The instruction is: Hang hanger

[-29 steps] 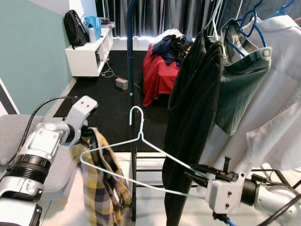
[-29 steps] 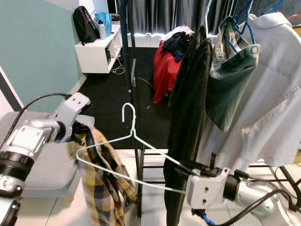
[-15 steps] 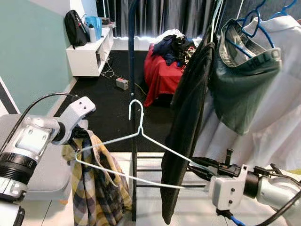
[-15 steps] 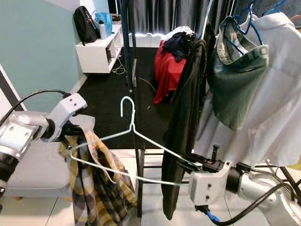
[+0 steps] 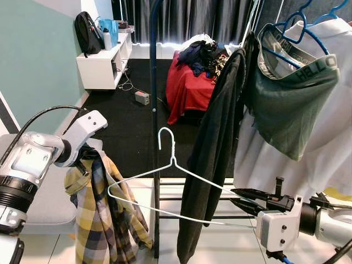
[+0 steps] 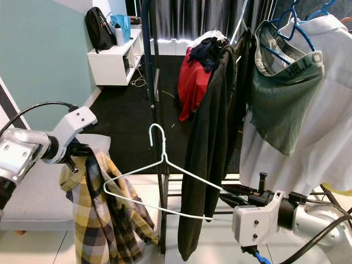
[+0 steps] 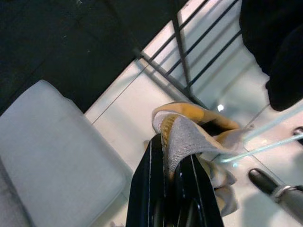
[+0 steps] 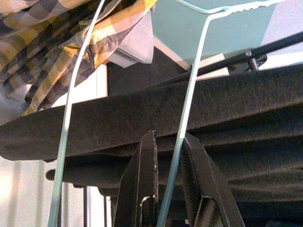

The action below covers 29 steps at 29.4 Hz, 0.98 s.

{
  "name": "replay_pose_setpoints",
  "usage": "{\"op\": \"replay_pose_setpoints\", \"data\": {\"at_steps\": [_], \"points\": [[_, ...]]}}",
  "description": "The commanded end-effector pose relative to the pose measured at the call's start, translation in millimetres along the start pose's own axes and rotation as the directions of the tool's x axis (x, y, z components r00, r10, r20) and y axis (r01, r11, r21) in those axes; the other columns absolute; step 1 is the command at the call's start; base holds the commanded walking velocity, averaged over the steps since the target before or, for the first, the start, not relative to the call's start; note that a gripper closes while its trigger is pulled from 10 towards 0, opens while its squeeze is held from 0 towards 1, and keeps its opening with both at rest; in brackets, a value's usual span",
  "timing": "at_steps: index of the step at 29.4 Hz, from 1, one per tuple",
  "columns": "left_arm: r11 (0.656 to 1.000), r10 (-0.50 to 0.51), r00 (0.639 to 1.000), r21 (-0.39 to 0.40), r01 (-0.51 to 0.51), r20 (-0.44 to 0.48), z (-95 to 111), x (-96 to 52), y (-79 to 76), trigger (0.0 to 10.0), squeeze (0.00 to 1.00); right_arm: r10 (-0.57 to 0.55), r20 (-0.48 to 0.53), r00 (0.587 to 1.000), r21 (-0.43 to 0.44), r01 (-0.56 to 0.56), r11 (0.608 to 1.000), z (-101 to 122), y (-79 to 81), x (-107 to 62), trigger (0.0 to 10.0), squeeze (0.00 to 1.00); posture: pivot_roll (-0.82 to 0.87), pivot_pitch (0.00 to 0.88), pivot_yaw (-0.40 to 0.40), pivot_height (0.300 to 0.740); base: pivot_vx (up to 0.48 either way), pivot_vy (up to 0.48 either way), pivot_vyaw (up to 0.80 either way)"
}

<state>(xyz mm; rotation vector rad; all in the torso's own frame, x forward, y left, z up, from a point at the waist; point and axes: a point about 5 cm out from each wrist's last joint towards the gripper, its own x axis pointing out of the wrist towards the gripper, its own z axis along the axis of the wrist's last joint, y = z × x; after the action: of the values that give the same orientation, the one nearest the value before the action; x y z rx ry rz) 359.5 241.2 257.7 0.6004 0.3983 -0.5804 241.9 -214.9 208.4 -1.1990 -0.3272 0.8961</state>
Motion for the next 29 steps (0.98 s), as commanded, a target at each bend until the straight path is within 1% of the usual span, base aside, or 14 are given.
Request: {"op": "replay_pose_setpoints", "data": {"at_steps": [1, 2, 3, 5, 6, 8, 11, 13, 15, 20, 22, 23, 25, 29], "points": [[1.000, -0.029, 0.997, 0.012, 0.028, 0.069, 14.0, -6.9, -0.2, 10.0, 0.00, -0.031, 0.026, 0.999, 0.013, 0.030, 0.999, 1.4, -4.5, -0.2, 10.0, 0.00, -0.01, 0.129, 0.021, 0.740, 0.000, 0.000, 0.00], [0.995, -0.101, 0.989, 0.009, 0.101, 0.104, 19.1, -6.3, -8.3, 10.0, 0.00, -0.038, 0.032, 0.999, 0.007, 0.038, 0.999, 1.3, -4.3, 3.3, 10.0, 0.00, -0.01, 0.126, 0.027, 0.740, 0.000, 0.000, 0.00], [0.995, -0.101, 0.989, 0.009, 0.101, 0.104, 19.1, -6.3, -8.3, 10.0, 0.00, -0.038, 0.032, 0.999, 0.007, 0.038, 0.999, 1.3, -4.3, 3.3, 10.0, 0.00, -0.01, 0.126, 0.027, 0.740, 0.000, 0.000, 0.00], [0.977, -0.211, 0.967, 0.020, 0.210, 0.141, 24.9, -7.9, -19.8, 10.0, 0.00, -0.053, 0.037, 0.998, -0.014, 0.053, 0.998, 1.3, -4.9, 8.0, 10.0, 0.00, -0.01, 0.124, 0.028, 0.740, 0.000, 0.000, 0.00], [0.977, -0.211, 0.967, 0.020, 0.210, 0.141, 24.9, -7.9, -19.8, 10.0, 0.00, -0.053, 0.037, 0.998, -0.014, 0.053, 0.998, 1.3, -4.9, 8.0, 10.0, 0.00, -0.01, 0.124, 0.028, 0.740, 0.000, 0.000, 0.00], [0.957, -0.290, 0.946, 0.029, 0.289, 0.143, 26.4, -13.2, -26.5, 10.0, 0.00, -0.085, 0.034, 0.996, -0.045, 0.087, 0.995, 0.5, -9.4, 9.9, 10.0, 0.00, -0.01, 0.116, 0.026, 0.740, 0.000, 0.000, 0.00], [0.944, -0.331, 0.933, 0.028, 0.330, 0.139, 25.6, -17.0, -28.7, 10.0, 0.00, -0.105, 0.026, 0.994, -0.073, 0.106, 0.992, -1.4, -13.7, 8.6, 10.0, 0.00, 0.00, 0.113, 0.025, 0.740, 0.000, 0.000, 0.00], [0.936, -0.353, 0.929, 0.046, 0.350, 0.112, 21.3, -19.8, -29.8, 10.0, 0.00, -0.107, 0.018, 0.994, -0.087, 0.108, 0.990, -3.2, -15.5, 7.1, 10.0, 0.00, 0.00, 0.111, 0.023, 0.740, 0.000, 0.000, 0.00], [0.924, -0.375, 0.927, 0.089, 0.371, 0.026, 8.8, -24.8, -31.2, 10.0, 0.00, -0.107, -0.005, 0.994, -0.107, 0.106, 0.989, -7.8, -18.5, 3.4, 10.0, 0.00, 0.00, 0.107, 0.016, 0.740, 0.000, 0.000, 0.00], [0.941, -0.315, 0.947, 0.113, 0.320, -0.060, -4.8, -25.9, -24.5, 10.0, 0.00, -0.097, -0.016, 0.995, -0.119, 0.094, 0.988, -10.0, -20.2, 0.6, 10.0, 0.00, 0.00, 0.104, 0.010, 0.740, 0.000, 0.000, 0.00], [0.978, -0.156, 0.980, 0.121, 0.170, -0.122, -14.0, -24.5, -5.5, 10.0, 0.00, -0.045, -0.002, 0.999, -0.093, 0.045, 0.995, -6.7, -17.3, -1.0, 10.0, 0.00, 0.00, 0.101, 0.010, 0.740, 0.000, 0.000, 0.00], [0.978, -0.156, 0.980, 0.121, 0.170, -0.122, -14.0, -24.5, -5.5, 10.0, 0.00, -0.045, -0.002, 0.999, -0.093, 0.045, 0.995, -6.7, -17.3, -1.0, 10.0, 0.00, 0.00, 0.101, 0.010, 0.740, 0.000, 0.000, 0.00], [0.990, -0.071, 0.988, 0.112, 0.087, -0.135, -15.0, -26.1, 5.9, 10.0, 0.00, -0.025, 0.008, 1.000, -0.088, 0.025, 0.996, -3.8, -15.4, -2.2, 10.0, 0.00, 0.00, 0.100, 0.014, 0.740, 0.000, 0.000, 0.00], [0.989, -0.073, 0.988, 0.115, 0.089, -0.138, -12.8, -30.1, 7.9, 10.0, 0.00, -0.043, -0.004, 0.999, -0.112, 0.042, 0.993, -4.2, -18.4, -5.2, 10.0, 0.00, 0.00, 0.101, 0.017, 0.740, 0.000, 0.000, 0.00]]}}
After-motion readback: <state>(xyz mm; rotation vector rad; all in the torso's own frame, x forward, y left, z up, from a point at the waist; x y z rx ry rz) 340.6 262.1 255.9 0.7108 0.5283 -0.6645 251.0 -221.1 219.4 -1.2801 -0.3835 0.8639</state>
